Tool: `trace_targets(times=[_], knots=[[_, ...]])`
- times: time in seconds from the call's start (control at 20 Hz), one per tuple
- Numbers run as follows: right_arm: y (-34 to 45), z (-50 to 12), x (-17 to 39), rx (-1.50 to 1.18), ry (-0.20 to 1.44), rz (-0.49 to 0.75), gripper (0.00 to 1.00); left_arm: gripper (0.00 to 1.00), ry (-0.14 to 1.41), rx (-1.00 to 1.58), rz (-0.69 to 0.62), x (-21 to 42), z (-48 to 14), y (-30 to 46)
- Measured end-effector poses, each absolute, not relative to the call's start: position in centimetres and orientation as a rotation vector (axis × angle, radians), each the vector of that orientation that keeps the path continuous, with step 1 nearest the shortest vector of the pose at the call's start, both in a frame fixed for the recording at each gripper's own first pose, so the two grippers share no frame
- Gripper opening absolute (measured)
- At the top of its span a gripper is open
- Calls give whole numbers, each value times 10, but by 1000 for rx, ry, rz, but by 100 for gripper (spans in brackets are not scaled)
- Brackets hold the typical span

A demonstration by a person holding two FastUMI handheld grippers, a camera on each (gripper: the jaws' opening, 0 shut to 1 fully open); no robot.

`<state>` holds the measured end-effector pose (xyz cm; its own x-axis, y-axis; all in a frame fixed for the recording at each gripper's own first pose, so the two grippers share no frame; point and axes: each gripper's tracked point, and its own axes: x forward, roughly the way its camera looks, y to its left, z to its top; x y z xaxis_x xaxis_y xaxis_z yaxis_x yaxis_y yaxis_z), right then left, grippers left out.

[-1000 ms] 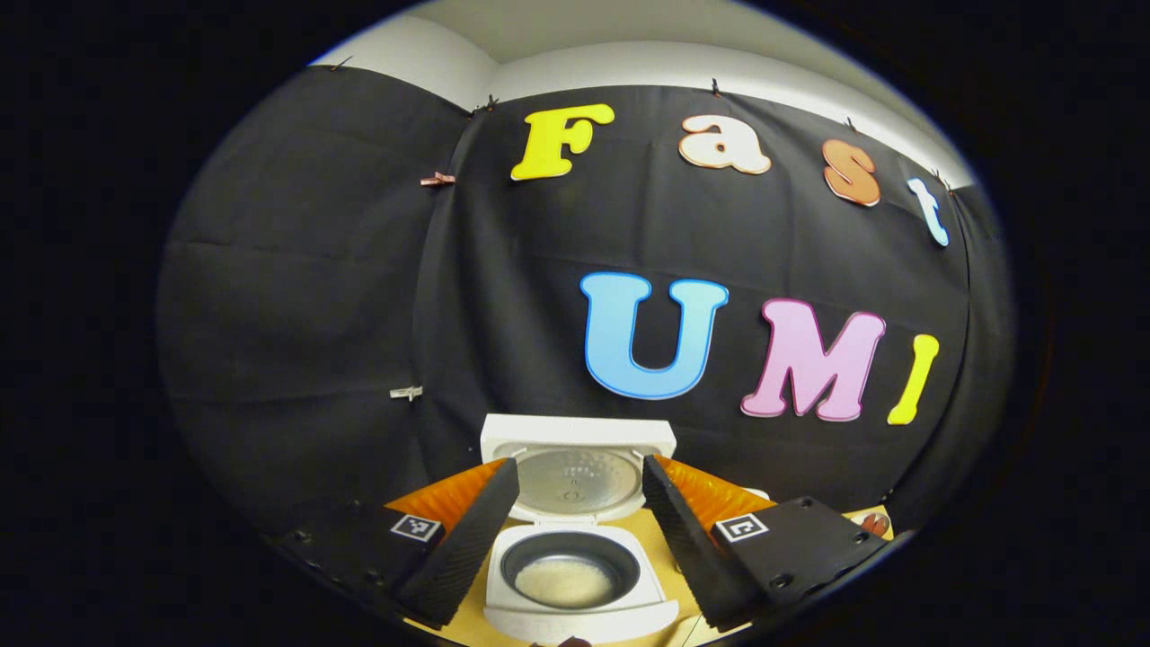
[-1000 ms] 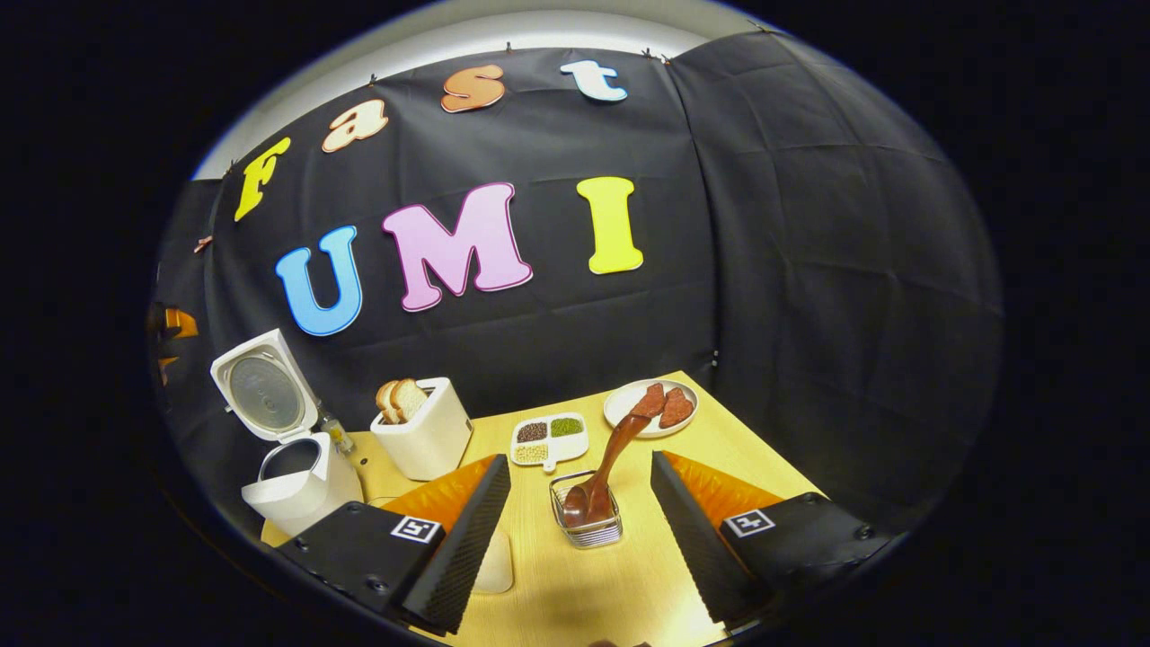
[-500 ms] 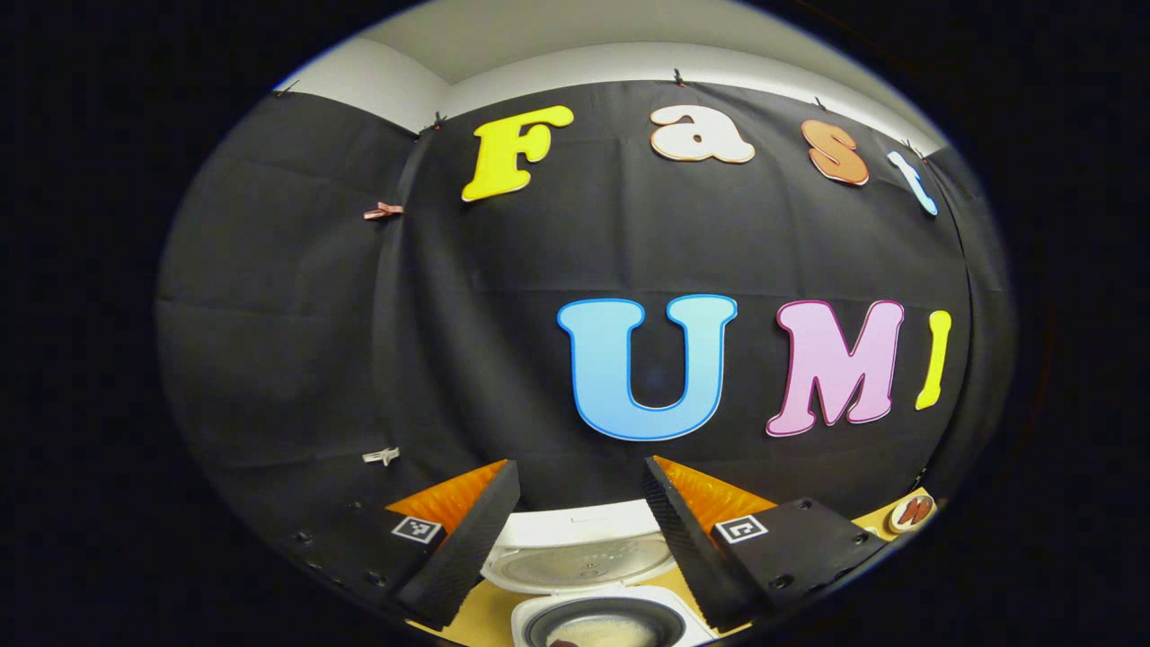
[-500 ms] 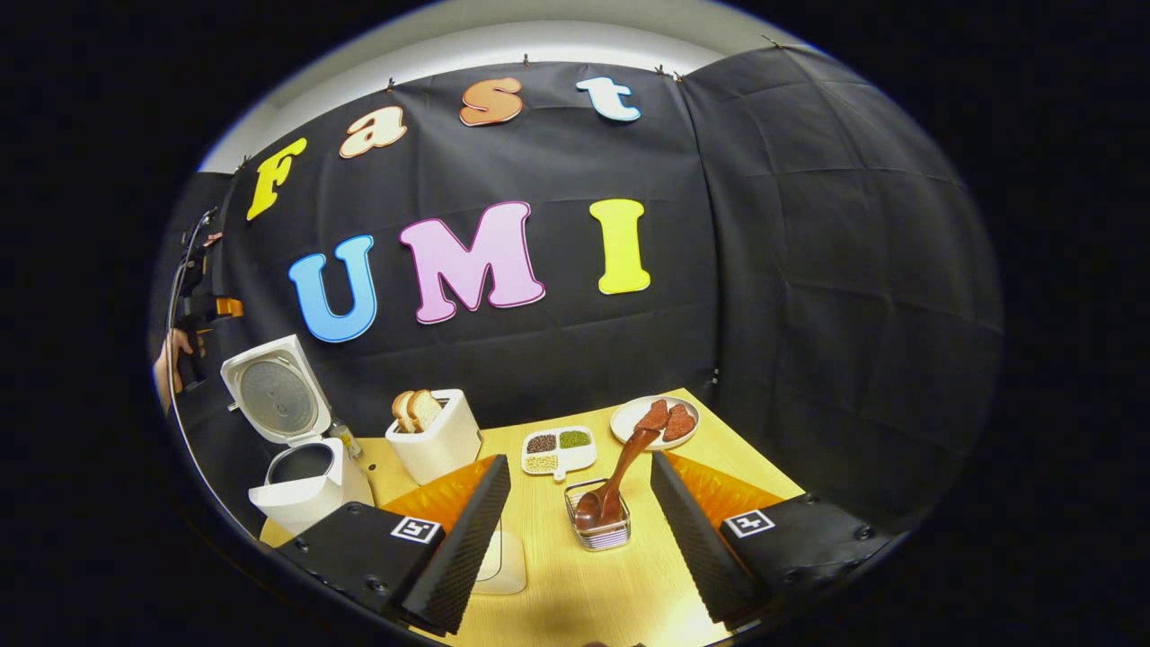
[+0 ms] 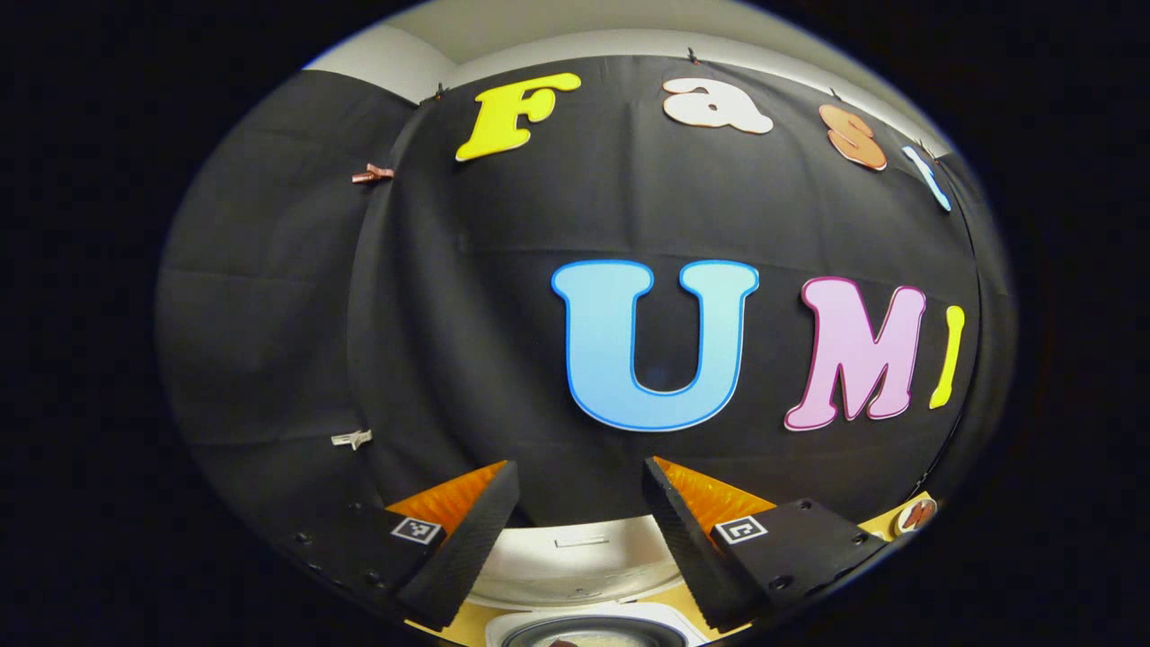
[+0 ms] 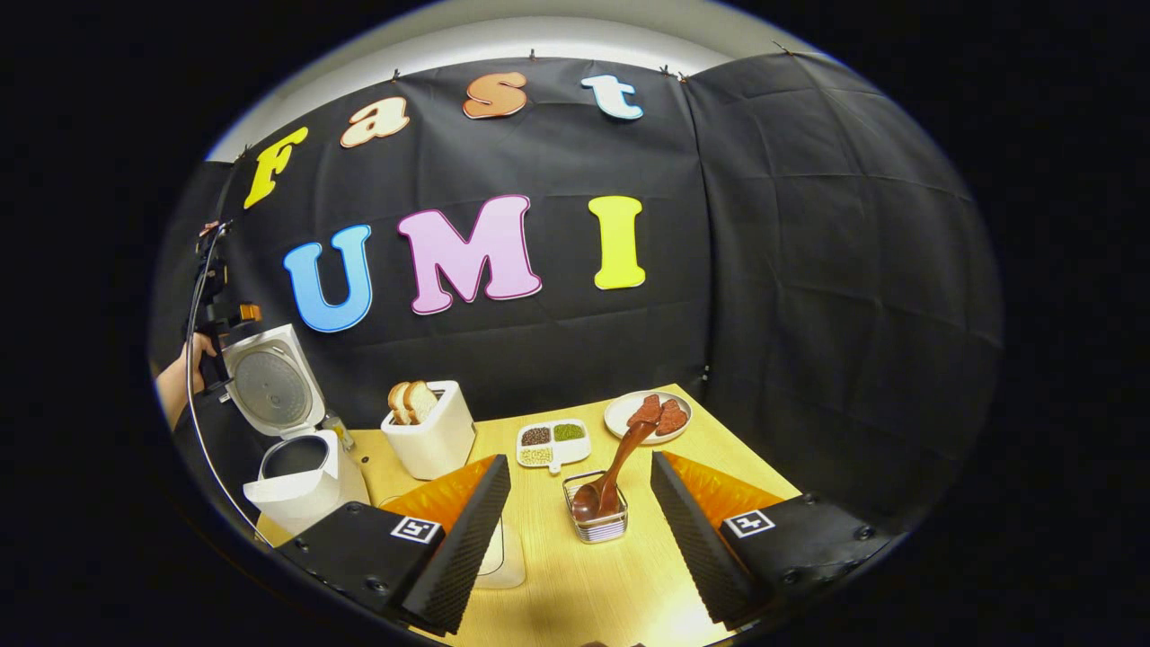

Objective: Close the left gripper, press the button to open the rice cooker; take a wooden spoon from the chopstick holder with the right hand, scoop a spoonful of rice and pour it into the rice cooker, then put the wooden spoon back into the chopstick holder.

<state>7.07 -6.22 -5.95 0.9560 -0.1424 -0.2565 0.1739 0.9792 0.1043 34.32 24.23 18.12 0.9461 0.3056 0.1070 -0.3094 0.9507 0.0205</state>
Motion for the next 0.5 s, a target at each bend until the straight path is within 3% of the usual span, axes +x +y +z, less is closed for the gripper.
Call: trace_targets(times=[0.15,0.2,0.5], knots=[[-59,-66,74,134,264,-154,98,95,-26,23,335,342,157,242],[-56,-70,75,136,272,-149,98,100,-20,27,338,341,161,243],[-34,-81,77,158,300,-73,98,99,72,10,368,313,146,227]])
